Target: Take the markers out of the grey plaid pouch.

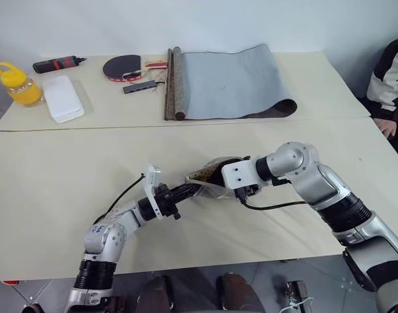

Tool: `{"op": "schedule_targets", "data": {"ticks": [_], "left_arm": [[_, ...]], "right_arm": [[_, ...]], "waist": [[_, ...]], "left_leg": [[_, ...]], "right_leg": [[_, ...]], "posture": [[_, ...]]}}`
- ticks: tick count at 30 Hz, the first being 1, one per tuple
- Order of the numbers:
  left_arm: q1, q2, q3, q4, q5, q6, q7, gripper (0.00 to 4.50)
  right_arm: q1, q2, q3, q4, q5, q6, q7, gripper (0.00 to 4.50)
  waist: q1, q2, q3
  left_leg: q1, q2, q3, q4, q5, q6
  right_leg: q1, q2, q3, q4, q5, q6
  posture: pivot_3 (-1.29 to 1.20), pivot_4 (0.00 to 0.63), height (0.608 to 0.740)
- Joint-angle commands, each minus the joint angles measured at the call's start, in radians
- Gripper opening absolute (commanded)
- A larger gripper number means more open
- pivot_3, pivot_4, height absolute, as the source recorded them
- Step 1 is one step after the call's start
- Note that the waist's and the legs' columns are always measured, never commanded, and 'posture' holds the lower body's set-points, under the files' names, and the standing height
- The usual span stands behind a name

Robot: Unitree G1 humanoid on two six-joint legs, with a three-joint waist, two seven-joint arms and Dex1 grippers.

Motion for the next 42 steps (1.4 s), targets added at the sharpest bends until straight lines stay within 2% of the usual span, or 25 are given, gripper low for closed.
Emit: {"op": "schedule_targets", "data": {"ticks": [1, 7, 11, 15, 18, 21, 24, 26, 31, 35, 38, 42], "left_arm": [[0.010, 0.003, -0.015, -0.026, 0.018, -0.009, -0.006, 0.00], [0.011, -0.001, -0.018, -0.034, 0.021, -0.014, 0.000, 0.00], [0.011, -0.003, -0.020, -0.035, 0.018, -0.014, 0.001, 0.00], [0.012, -0.005, -0.021, -0.038, 0.019, -0.013, 0.002, 0.00], [0.015, -0.007, -0.021, -0.047, 0.021, -0.012, 0.005, 0.00], [0.017, -0.008, -0.023, -0.049, 0.026, -0.016, 0.008, 0.00], [0.018, -0.009, -0.024, -0.050, 0.028, -0.018, 0.009, 0.00], [0.016, -0.012, -0.022, -0.047, 0.030, -0.021, 0.011, 0.00], [0.010, -0.016, -0.023, -0.045, 0.034, -0.026, 0.014, 0.00], [0.006, -0.013, -0.026, -0.049, 0.045, -0.035, 0.015, 0.00], [0.002, 0.014, -0.043, -0.067, 0.105, -0.091, 0.009, 0.00], [-0.006, 0.063, -0.037, -0.088, 0.189, -0.200, 0.002, 0.00]], "right_arm": [[0.011, -0.041, 0.025, 0.008, -0.046, 0.052, 0.053, 2.30], [-0.001, -0.053, 0.028, 0.010, -0.087, 0.066, 0.055, 2.30], [-0.002, 0.006, 0.050, 0.063, -0.108, 0.044, -0.001, 2.30], [0.006, 0.055, 0.072, 0.117, -0.150, 0.007, -0.059, 2.30], [0.021, 0.055, 0.075, 0.120, -0.157, 0.037, -0.033, 2.30], [0.050, 0.015, 0.084, 0.079, -0.141, 0.070, 0.052, 2.30], [0.056, 0.016, 0.071, 0.057, -0.125, 0.093, 0.070, 1.74], [0.053, 0.013, 0.067, 0.058, -0.133, 0.095, 0.075, 1.12], [0.056, 0.013, 0.056, 0.058, -0.132, 0.092, 0.084, 1.05], [0.044, 0.035, 0.004, 0.038, -0.082, 0.088, 0.070, 1.05], [0.026, 0.063, -0.102, -0.006, 0.045, 0.122, 0.079, 1.05], [0.014, 0.041, -0.210, -0.063, 0.174, 0.183, 0.097, 1.05]], "waist": [[0.004, 0.000, 0.000], [0.018, 0.000, 0.000], [0.017, -0.001, -0.001], [0.001, -0.004, -0.002], [-0.011, -0.004, -0.003], [-0.006, -0.004, -0.005], [0.005, -0.006, -0.007], [0.012, -0.008, -0.009], [0.016, -0.008, -0.009], [0.018, -0.008, -0.009], [0.018, -0.007, -0.008], [0.019, -0.001, -0.004]], "left_leg": [[0.000, 0.000, 0.000, 0.000, 0.000, 0.000], [0.001, 0.000, -0.001, 0.000, 0.000, 0.000], [0.001, 0.000, -0.001, 0.001, 0.000, 0.000], [0.012, 0.000, 0.001, 0.000, 0.000, 0.000], [0.021, 0.001, -0.001, -0.003, 0.000, 0.000], [0.021, 0.000, -0.002, -0.004, 0.000, 0.000], [0.020, 0.000, -0.003, -0.004, -0.003, 0.000], [0.020, 0.000, -0.003, -0.004, -0.005, -0.002], [0.019, 0.002, -0.002, -0.005, -0.006, -0.002], [0.018, 0.001, -0.002, -0.005, -0.006, -0.002], [0.017, 0.002, -0.002, -0.005, -0.006, -0.002], [0.013, 0.001, -0.002, -0.006, -0.006, -0.002]], "right_leg": [[0.001, 0.000, 0.000, 0.000, 0.000, 0.000], [0.002, 0.000, 0.000, -0.001, 0.000, 0.000], [0.002, 0.000, -0.001, -0.001, 0.000, 0.000], [0.012, 0.000, 0.000, -0.001, 0.000, -0.001], [0.024, 0.000, -0.001, -0.008, -0.001, -0.004], [0.025, -0.001, -0.003, -0.009, 0.000, -0.005], [0.025, -0.001, -0.003, -0.010, 0.001, -0.005], [0.025, -0.001, -0.004, -0.011, 0.001, -0.005], [0.025, 0.000, -0.004, -0.015, 0.001, -0.005], [0.025, -0.001, -0.004, -0.016, 0.001, -0.005], [0.024, 0.000, -0.004, -0.016, 0.001, -0.005], [0.020, 0.000, -0.004, -0.017, 0.001, -0.004]], "posture": [[0.00, 0.150, 0.740], [0.00, 0.150, 0.740], [0.00, 0.150, 0.740], [0.00, 0.150, 0.740], [0.00, 0.150, 0.740], [0.00, 0.150, 0.740], [0.00, 0.150, 0.740], [0.00, 0.150, 0.740], [0.00, 0.150, 0.740], [0.00, 0.150, 0.740], [0.00, 0.150, 0.740], [0.00, 0.150, 0.740]]}}
